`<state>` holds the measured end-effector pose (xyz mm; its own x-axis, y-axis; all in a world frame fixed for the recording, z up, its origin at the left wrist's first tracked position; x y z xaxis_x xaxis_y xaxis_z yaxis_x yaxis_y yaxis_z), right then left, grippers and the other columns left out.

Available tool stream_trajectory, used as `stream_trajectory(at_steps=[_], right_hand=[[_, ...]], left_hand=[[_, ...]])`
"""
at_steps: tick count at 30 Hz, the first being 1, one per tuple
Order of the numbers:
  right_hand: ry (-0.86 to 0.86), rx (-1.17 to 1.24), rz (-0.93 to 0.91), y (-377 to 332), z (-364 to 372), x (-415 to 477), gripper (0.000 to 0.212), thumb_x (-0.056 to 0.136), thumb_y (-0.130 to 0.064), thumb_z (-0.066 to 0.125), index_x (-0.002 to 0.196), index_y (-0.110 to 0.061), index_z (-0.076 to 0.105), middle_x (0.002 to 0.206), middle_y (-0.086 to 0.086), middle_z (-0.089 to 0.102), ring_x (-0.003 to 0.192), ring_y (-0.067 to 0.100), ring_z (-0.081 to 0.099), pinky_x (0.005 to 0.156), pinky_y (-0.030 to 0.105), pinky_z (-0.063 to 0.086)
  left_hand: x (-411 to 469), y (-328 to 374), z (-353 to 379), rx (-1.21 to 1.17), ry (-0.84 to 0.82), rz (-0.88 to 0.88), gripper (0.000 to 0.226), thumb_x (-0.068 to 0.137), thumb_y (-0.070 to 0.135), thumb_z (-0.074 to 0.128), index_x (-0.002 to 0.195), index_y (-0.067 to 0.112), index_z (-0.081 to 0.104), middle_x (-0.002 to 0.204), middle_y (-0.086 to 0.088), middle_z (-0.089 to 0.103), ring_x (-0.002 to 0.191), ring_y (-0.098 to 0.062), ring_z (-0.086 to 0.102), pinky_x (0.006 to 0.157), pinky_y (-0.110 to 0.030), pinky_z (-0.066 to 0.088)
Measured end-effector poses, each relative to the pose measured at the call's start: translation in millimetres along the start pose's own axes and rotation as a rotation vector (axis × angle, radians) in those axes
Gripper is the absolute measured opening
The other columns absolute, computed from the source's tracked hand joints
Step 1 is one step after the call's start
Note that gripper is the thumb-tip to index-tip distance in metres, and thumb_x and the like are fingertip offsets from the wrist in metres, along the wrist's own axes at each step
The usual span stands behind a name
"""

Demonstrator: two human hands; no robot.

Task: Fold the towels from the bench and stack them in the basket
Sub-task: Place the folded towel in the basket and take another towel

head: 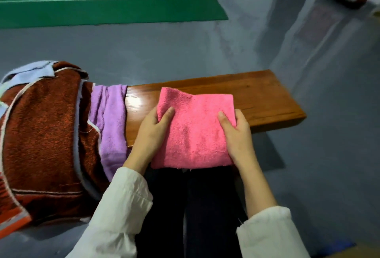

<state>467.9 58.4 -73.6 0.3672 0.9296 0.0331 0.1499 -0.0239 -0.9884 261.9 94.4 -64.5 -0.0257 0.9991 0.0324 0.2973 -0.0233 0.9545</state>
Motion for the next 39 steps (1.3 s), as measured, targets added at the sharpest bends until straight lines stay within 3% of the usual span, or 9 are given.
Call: stream_trajectory(at_steps=[4,10,16,19,23,28,30,34,39], right_hand=[[0.16,-0.119,-0.116,-18,-61,-29,0.015,0.091,-0.035,0.058,0.097,-0.021,0.055,0.082,-0.013,0.062,0.079,0.01,0.058,0.077,0.038,0.048],[0.482,-0.288,-0.148,-33,-169,-81,0.041,0.086,-0.05,0.043,0.101,-0.013,0.053,0.078,0.0,0.056,0.076,0.025,0.054,0.074,0.045,0.047],[0.7,-0.336,-0.063,-22,-261,-146,0.024,0.1,-0.036,0.044,0.1,-0.012,0.048,0.077,0.003,0.053,0.077,0.022,0.05,0.072,0.044,0.043],[0.811,-0.345,0.005,-8,-302,-183,0.016,0.1,-0.034,0.044,0.096,-0.019,0.046,0.072,-0.008,0.051,0.077,0.024,0.054,0.07,0.039,0.042],[0.987,-0.346,0.059,16,-356,-237,0.024,0.099,-0.035,0.047,0.101,-0.013,0.054,0.082,-0.004,0.057,0.082,0.025,0.057,0.074,0.039,0.045],[1.138,-0.307,0.196,51,-407,-296,0.012,0.101,-0.031,0.044,0.098,-0.02,0.05,0.082,-0.018,0.053,0.07,-0.001,0.05,0.07,0.029,0.037],[1.189,-0.261,0.261,67,-423,-317,0.011,0.1,-0.032,0.043,0.104,-0.024,0.049,0.085,-0.022,0.05,0.08,0.006,0.052,0.074,0.026,0.034],[1.28,-0.188,0.354,96,-452,-348,0.037,0.099,-0.042,0.041,0.13,-0.022,0.048,0.1,-0.021,0.049,0.102,0.007,0.05,0.087,0.029,0.041],[1.335,-0.165,0.496,143,-480,-372,0.06,0.091,-0.066,0.036,0.132,-0.022,0.044,0.125,0.001,0.057,0.111,0.02,0.057,0.096,0.05,0.048]], left_hand=[[-24,37,40,0.01,-0.11,0.085,0.015,0.097,0.04,0.05,0.102,0.031,0.062,0.093,0.02,0.066,0.083,0.006,0.058,0.078,-0.023,0.046],[-73,99,120,0.029,-0.334,0.239,0.013,0.098,0.041,0.044,0.106,0.036,0.053,0.093,0.026,0.059,0.084,0.012,0.053,0.068,-0.003,0.037],[-130,135,205,0.075,-0.486,0.333,0.02,0.099,0.027,0.041,0.081,0.018,0.043,0.076,0.011,0.051,0.065,0.003,0.046,0.062,-0.021,0.035],[-164,143,249,0.109,-0.591,0.388,0.02,0.1,0.025,0.04,0.085,0.012,0.044,0.079,0.004,0.054,0.072,-0.009,0.049,0.067,-0.032,0.032],[-211,147,308,0.179,-0.774,0.483,0.024,0.1,0.031,0.043,0.083,0.015,0.036,0.068,0.008,0.049,0.067,-0.017,0.047,0.062,-0.033,0.024],[-271,144,379,0.252,-0.975,0.584,0.026,0.099,0.04,0.042,0.086,0.017,0.037,0.073,-0.005,0.057,0.08,-0.035,0.057,0.07,-0.042,0.041],[-296,140,404,0.259,-1.037,0.601,0.028,0.099,0.04,0.041,0.09,0.014,0.039,0.076,-0.008,0.059,0.08,-0.036,0.057,0.073,-0.046,0.045],[-336,126,451,0.265,-1.128,0.579,0.03,0.098,0.042,0.043,0.089,0.014,0.042,0.075,-0.002,0.058,0.078,-0.029,0.056,0.073,-0.045,0.045],[-368,99,498,0.284,-1.2,0.517,0.03,0.098,0.042,0.045,0.094,0.013,0.048,0.08,-0.002,0.06,0.078,-0.021,0.057,0.075,-0.046,0.047]])
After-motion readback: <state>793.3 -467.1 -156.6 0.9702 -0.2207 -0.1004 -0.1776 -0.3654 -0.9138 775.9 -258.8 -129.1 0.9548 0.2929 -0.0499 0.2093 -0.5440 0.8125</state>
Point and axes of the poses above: each hand's wrist, its own x-axis towards the middle knuckle, its own z-axis out of the palm, y = z × x, the point moved 5 cm from there along x, towards the middle knuckle
